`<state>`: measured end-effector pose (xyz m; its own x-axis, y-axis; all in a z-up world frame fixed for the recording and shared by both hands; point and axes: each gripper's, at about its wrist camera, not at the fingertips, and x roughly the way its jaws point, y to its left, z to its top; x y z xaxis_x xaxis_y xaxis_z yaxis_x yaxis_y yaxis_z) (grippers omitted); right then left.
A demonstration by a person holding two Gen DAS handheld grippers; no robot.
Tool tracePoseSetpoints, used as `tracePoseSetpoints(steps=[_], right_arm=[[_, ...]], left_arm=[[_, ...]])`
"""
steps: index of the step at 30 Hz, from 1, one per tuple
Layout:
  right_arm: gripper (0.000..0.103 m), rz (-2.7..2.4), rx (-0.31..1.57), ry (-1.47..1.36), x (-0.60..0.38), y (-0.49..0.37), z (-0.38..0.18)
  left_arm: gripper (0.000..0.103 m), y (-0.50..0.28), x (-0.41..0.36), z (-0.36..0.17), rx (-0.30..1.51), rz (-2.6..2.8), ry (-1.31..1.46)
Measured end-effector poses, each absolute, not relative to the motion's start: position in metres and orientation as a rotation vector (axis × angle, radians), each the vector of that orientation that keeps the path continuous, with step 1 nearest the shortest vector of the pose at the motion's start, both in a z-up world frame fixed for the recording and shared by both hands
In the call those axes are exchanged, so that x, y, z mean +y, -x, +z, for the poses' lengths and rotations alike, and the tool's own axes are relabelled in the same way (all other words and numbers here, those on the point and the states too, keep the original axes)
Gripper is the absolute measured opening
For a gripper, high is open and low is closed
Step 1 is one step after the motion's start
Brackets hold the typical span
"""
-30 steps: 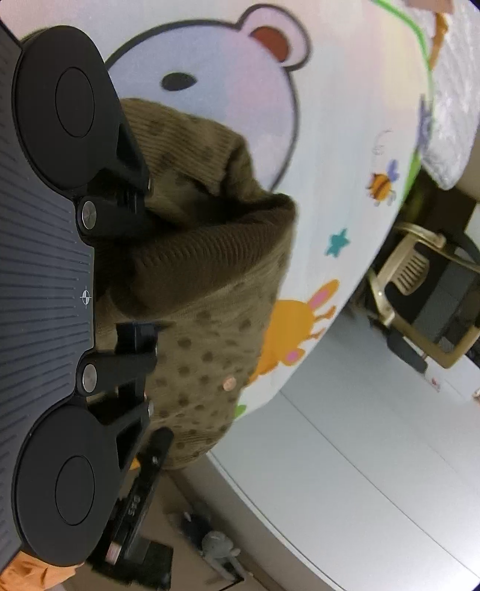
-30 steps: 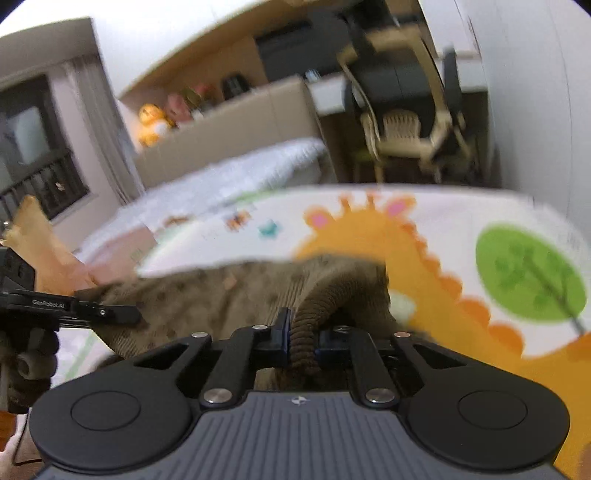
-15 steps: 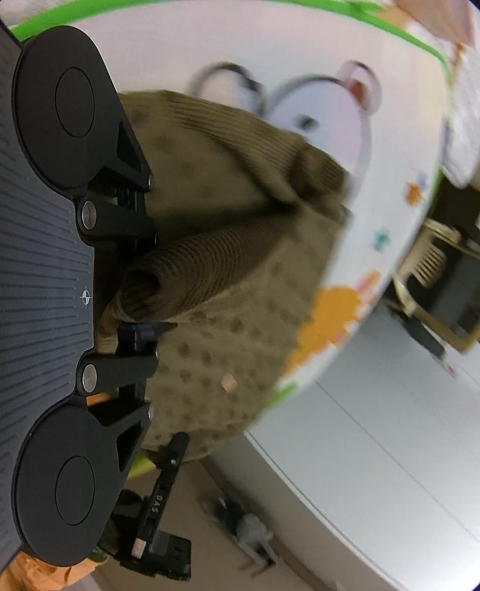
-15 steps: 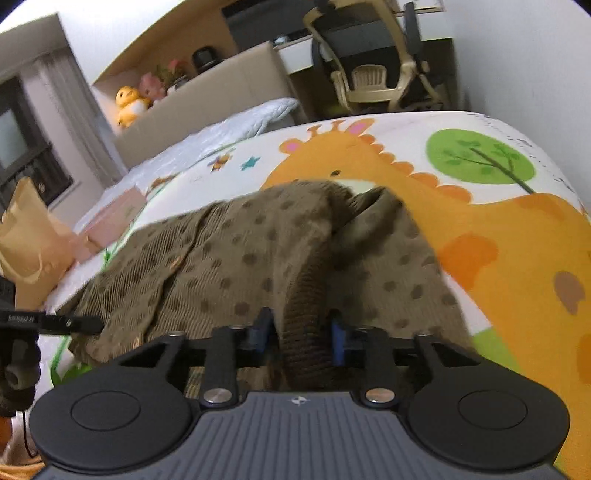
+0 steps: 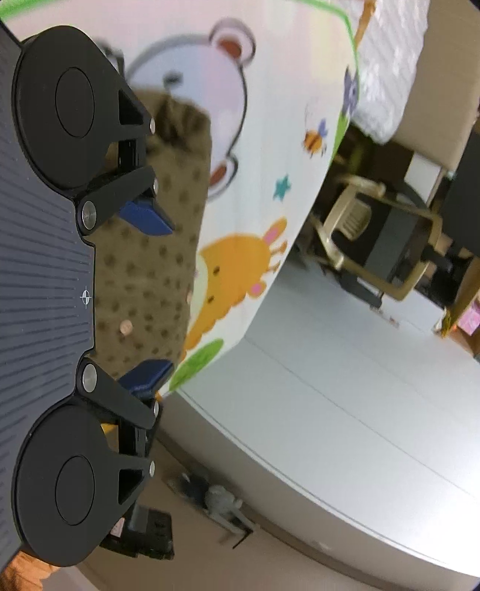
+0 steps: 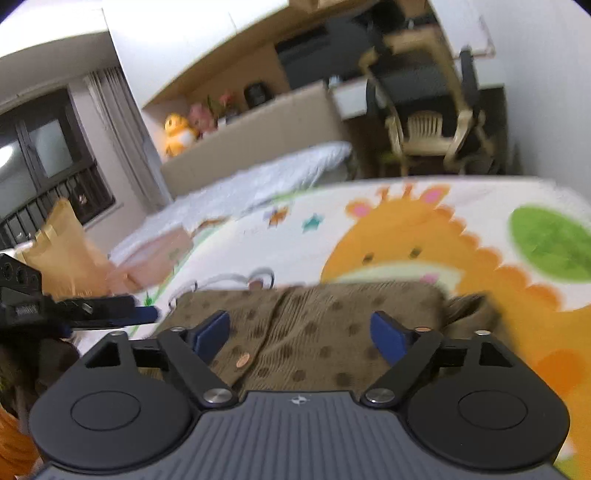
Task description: Fold clothes
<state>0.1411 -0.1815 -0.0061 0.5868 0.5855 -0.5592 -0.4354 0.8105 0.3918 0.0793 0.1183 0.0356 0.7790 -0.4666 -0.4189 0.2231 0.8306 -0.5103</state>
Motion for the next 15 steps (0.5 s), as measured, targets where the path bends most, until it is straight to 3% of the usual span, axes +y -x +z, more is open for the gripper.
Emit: tracePoseSetpoints(steps=[2,6,15], right_arm=[[0.086,0.612,0.732,-0.222,-0.17,-0.149,-0.008],[0.103,0.63,0.719,-0.212,-0.159,-0.145,-0.01],[0.103,0.59,0.731,-0.259,-0.158,-0.144,-0.011]], left_arm=[[0.091,-0.089,0.106,0.016,0.609,-0.344,0.413],[0.095,-0.098,0.096,-0.017,0.666,-0.301,0.367],[0.099,-0.092,0.091,-0.031,0.608,-0.324,0.311]])
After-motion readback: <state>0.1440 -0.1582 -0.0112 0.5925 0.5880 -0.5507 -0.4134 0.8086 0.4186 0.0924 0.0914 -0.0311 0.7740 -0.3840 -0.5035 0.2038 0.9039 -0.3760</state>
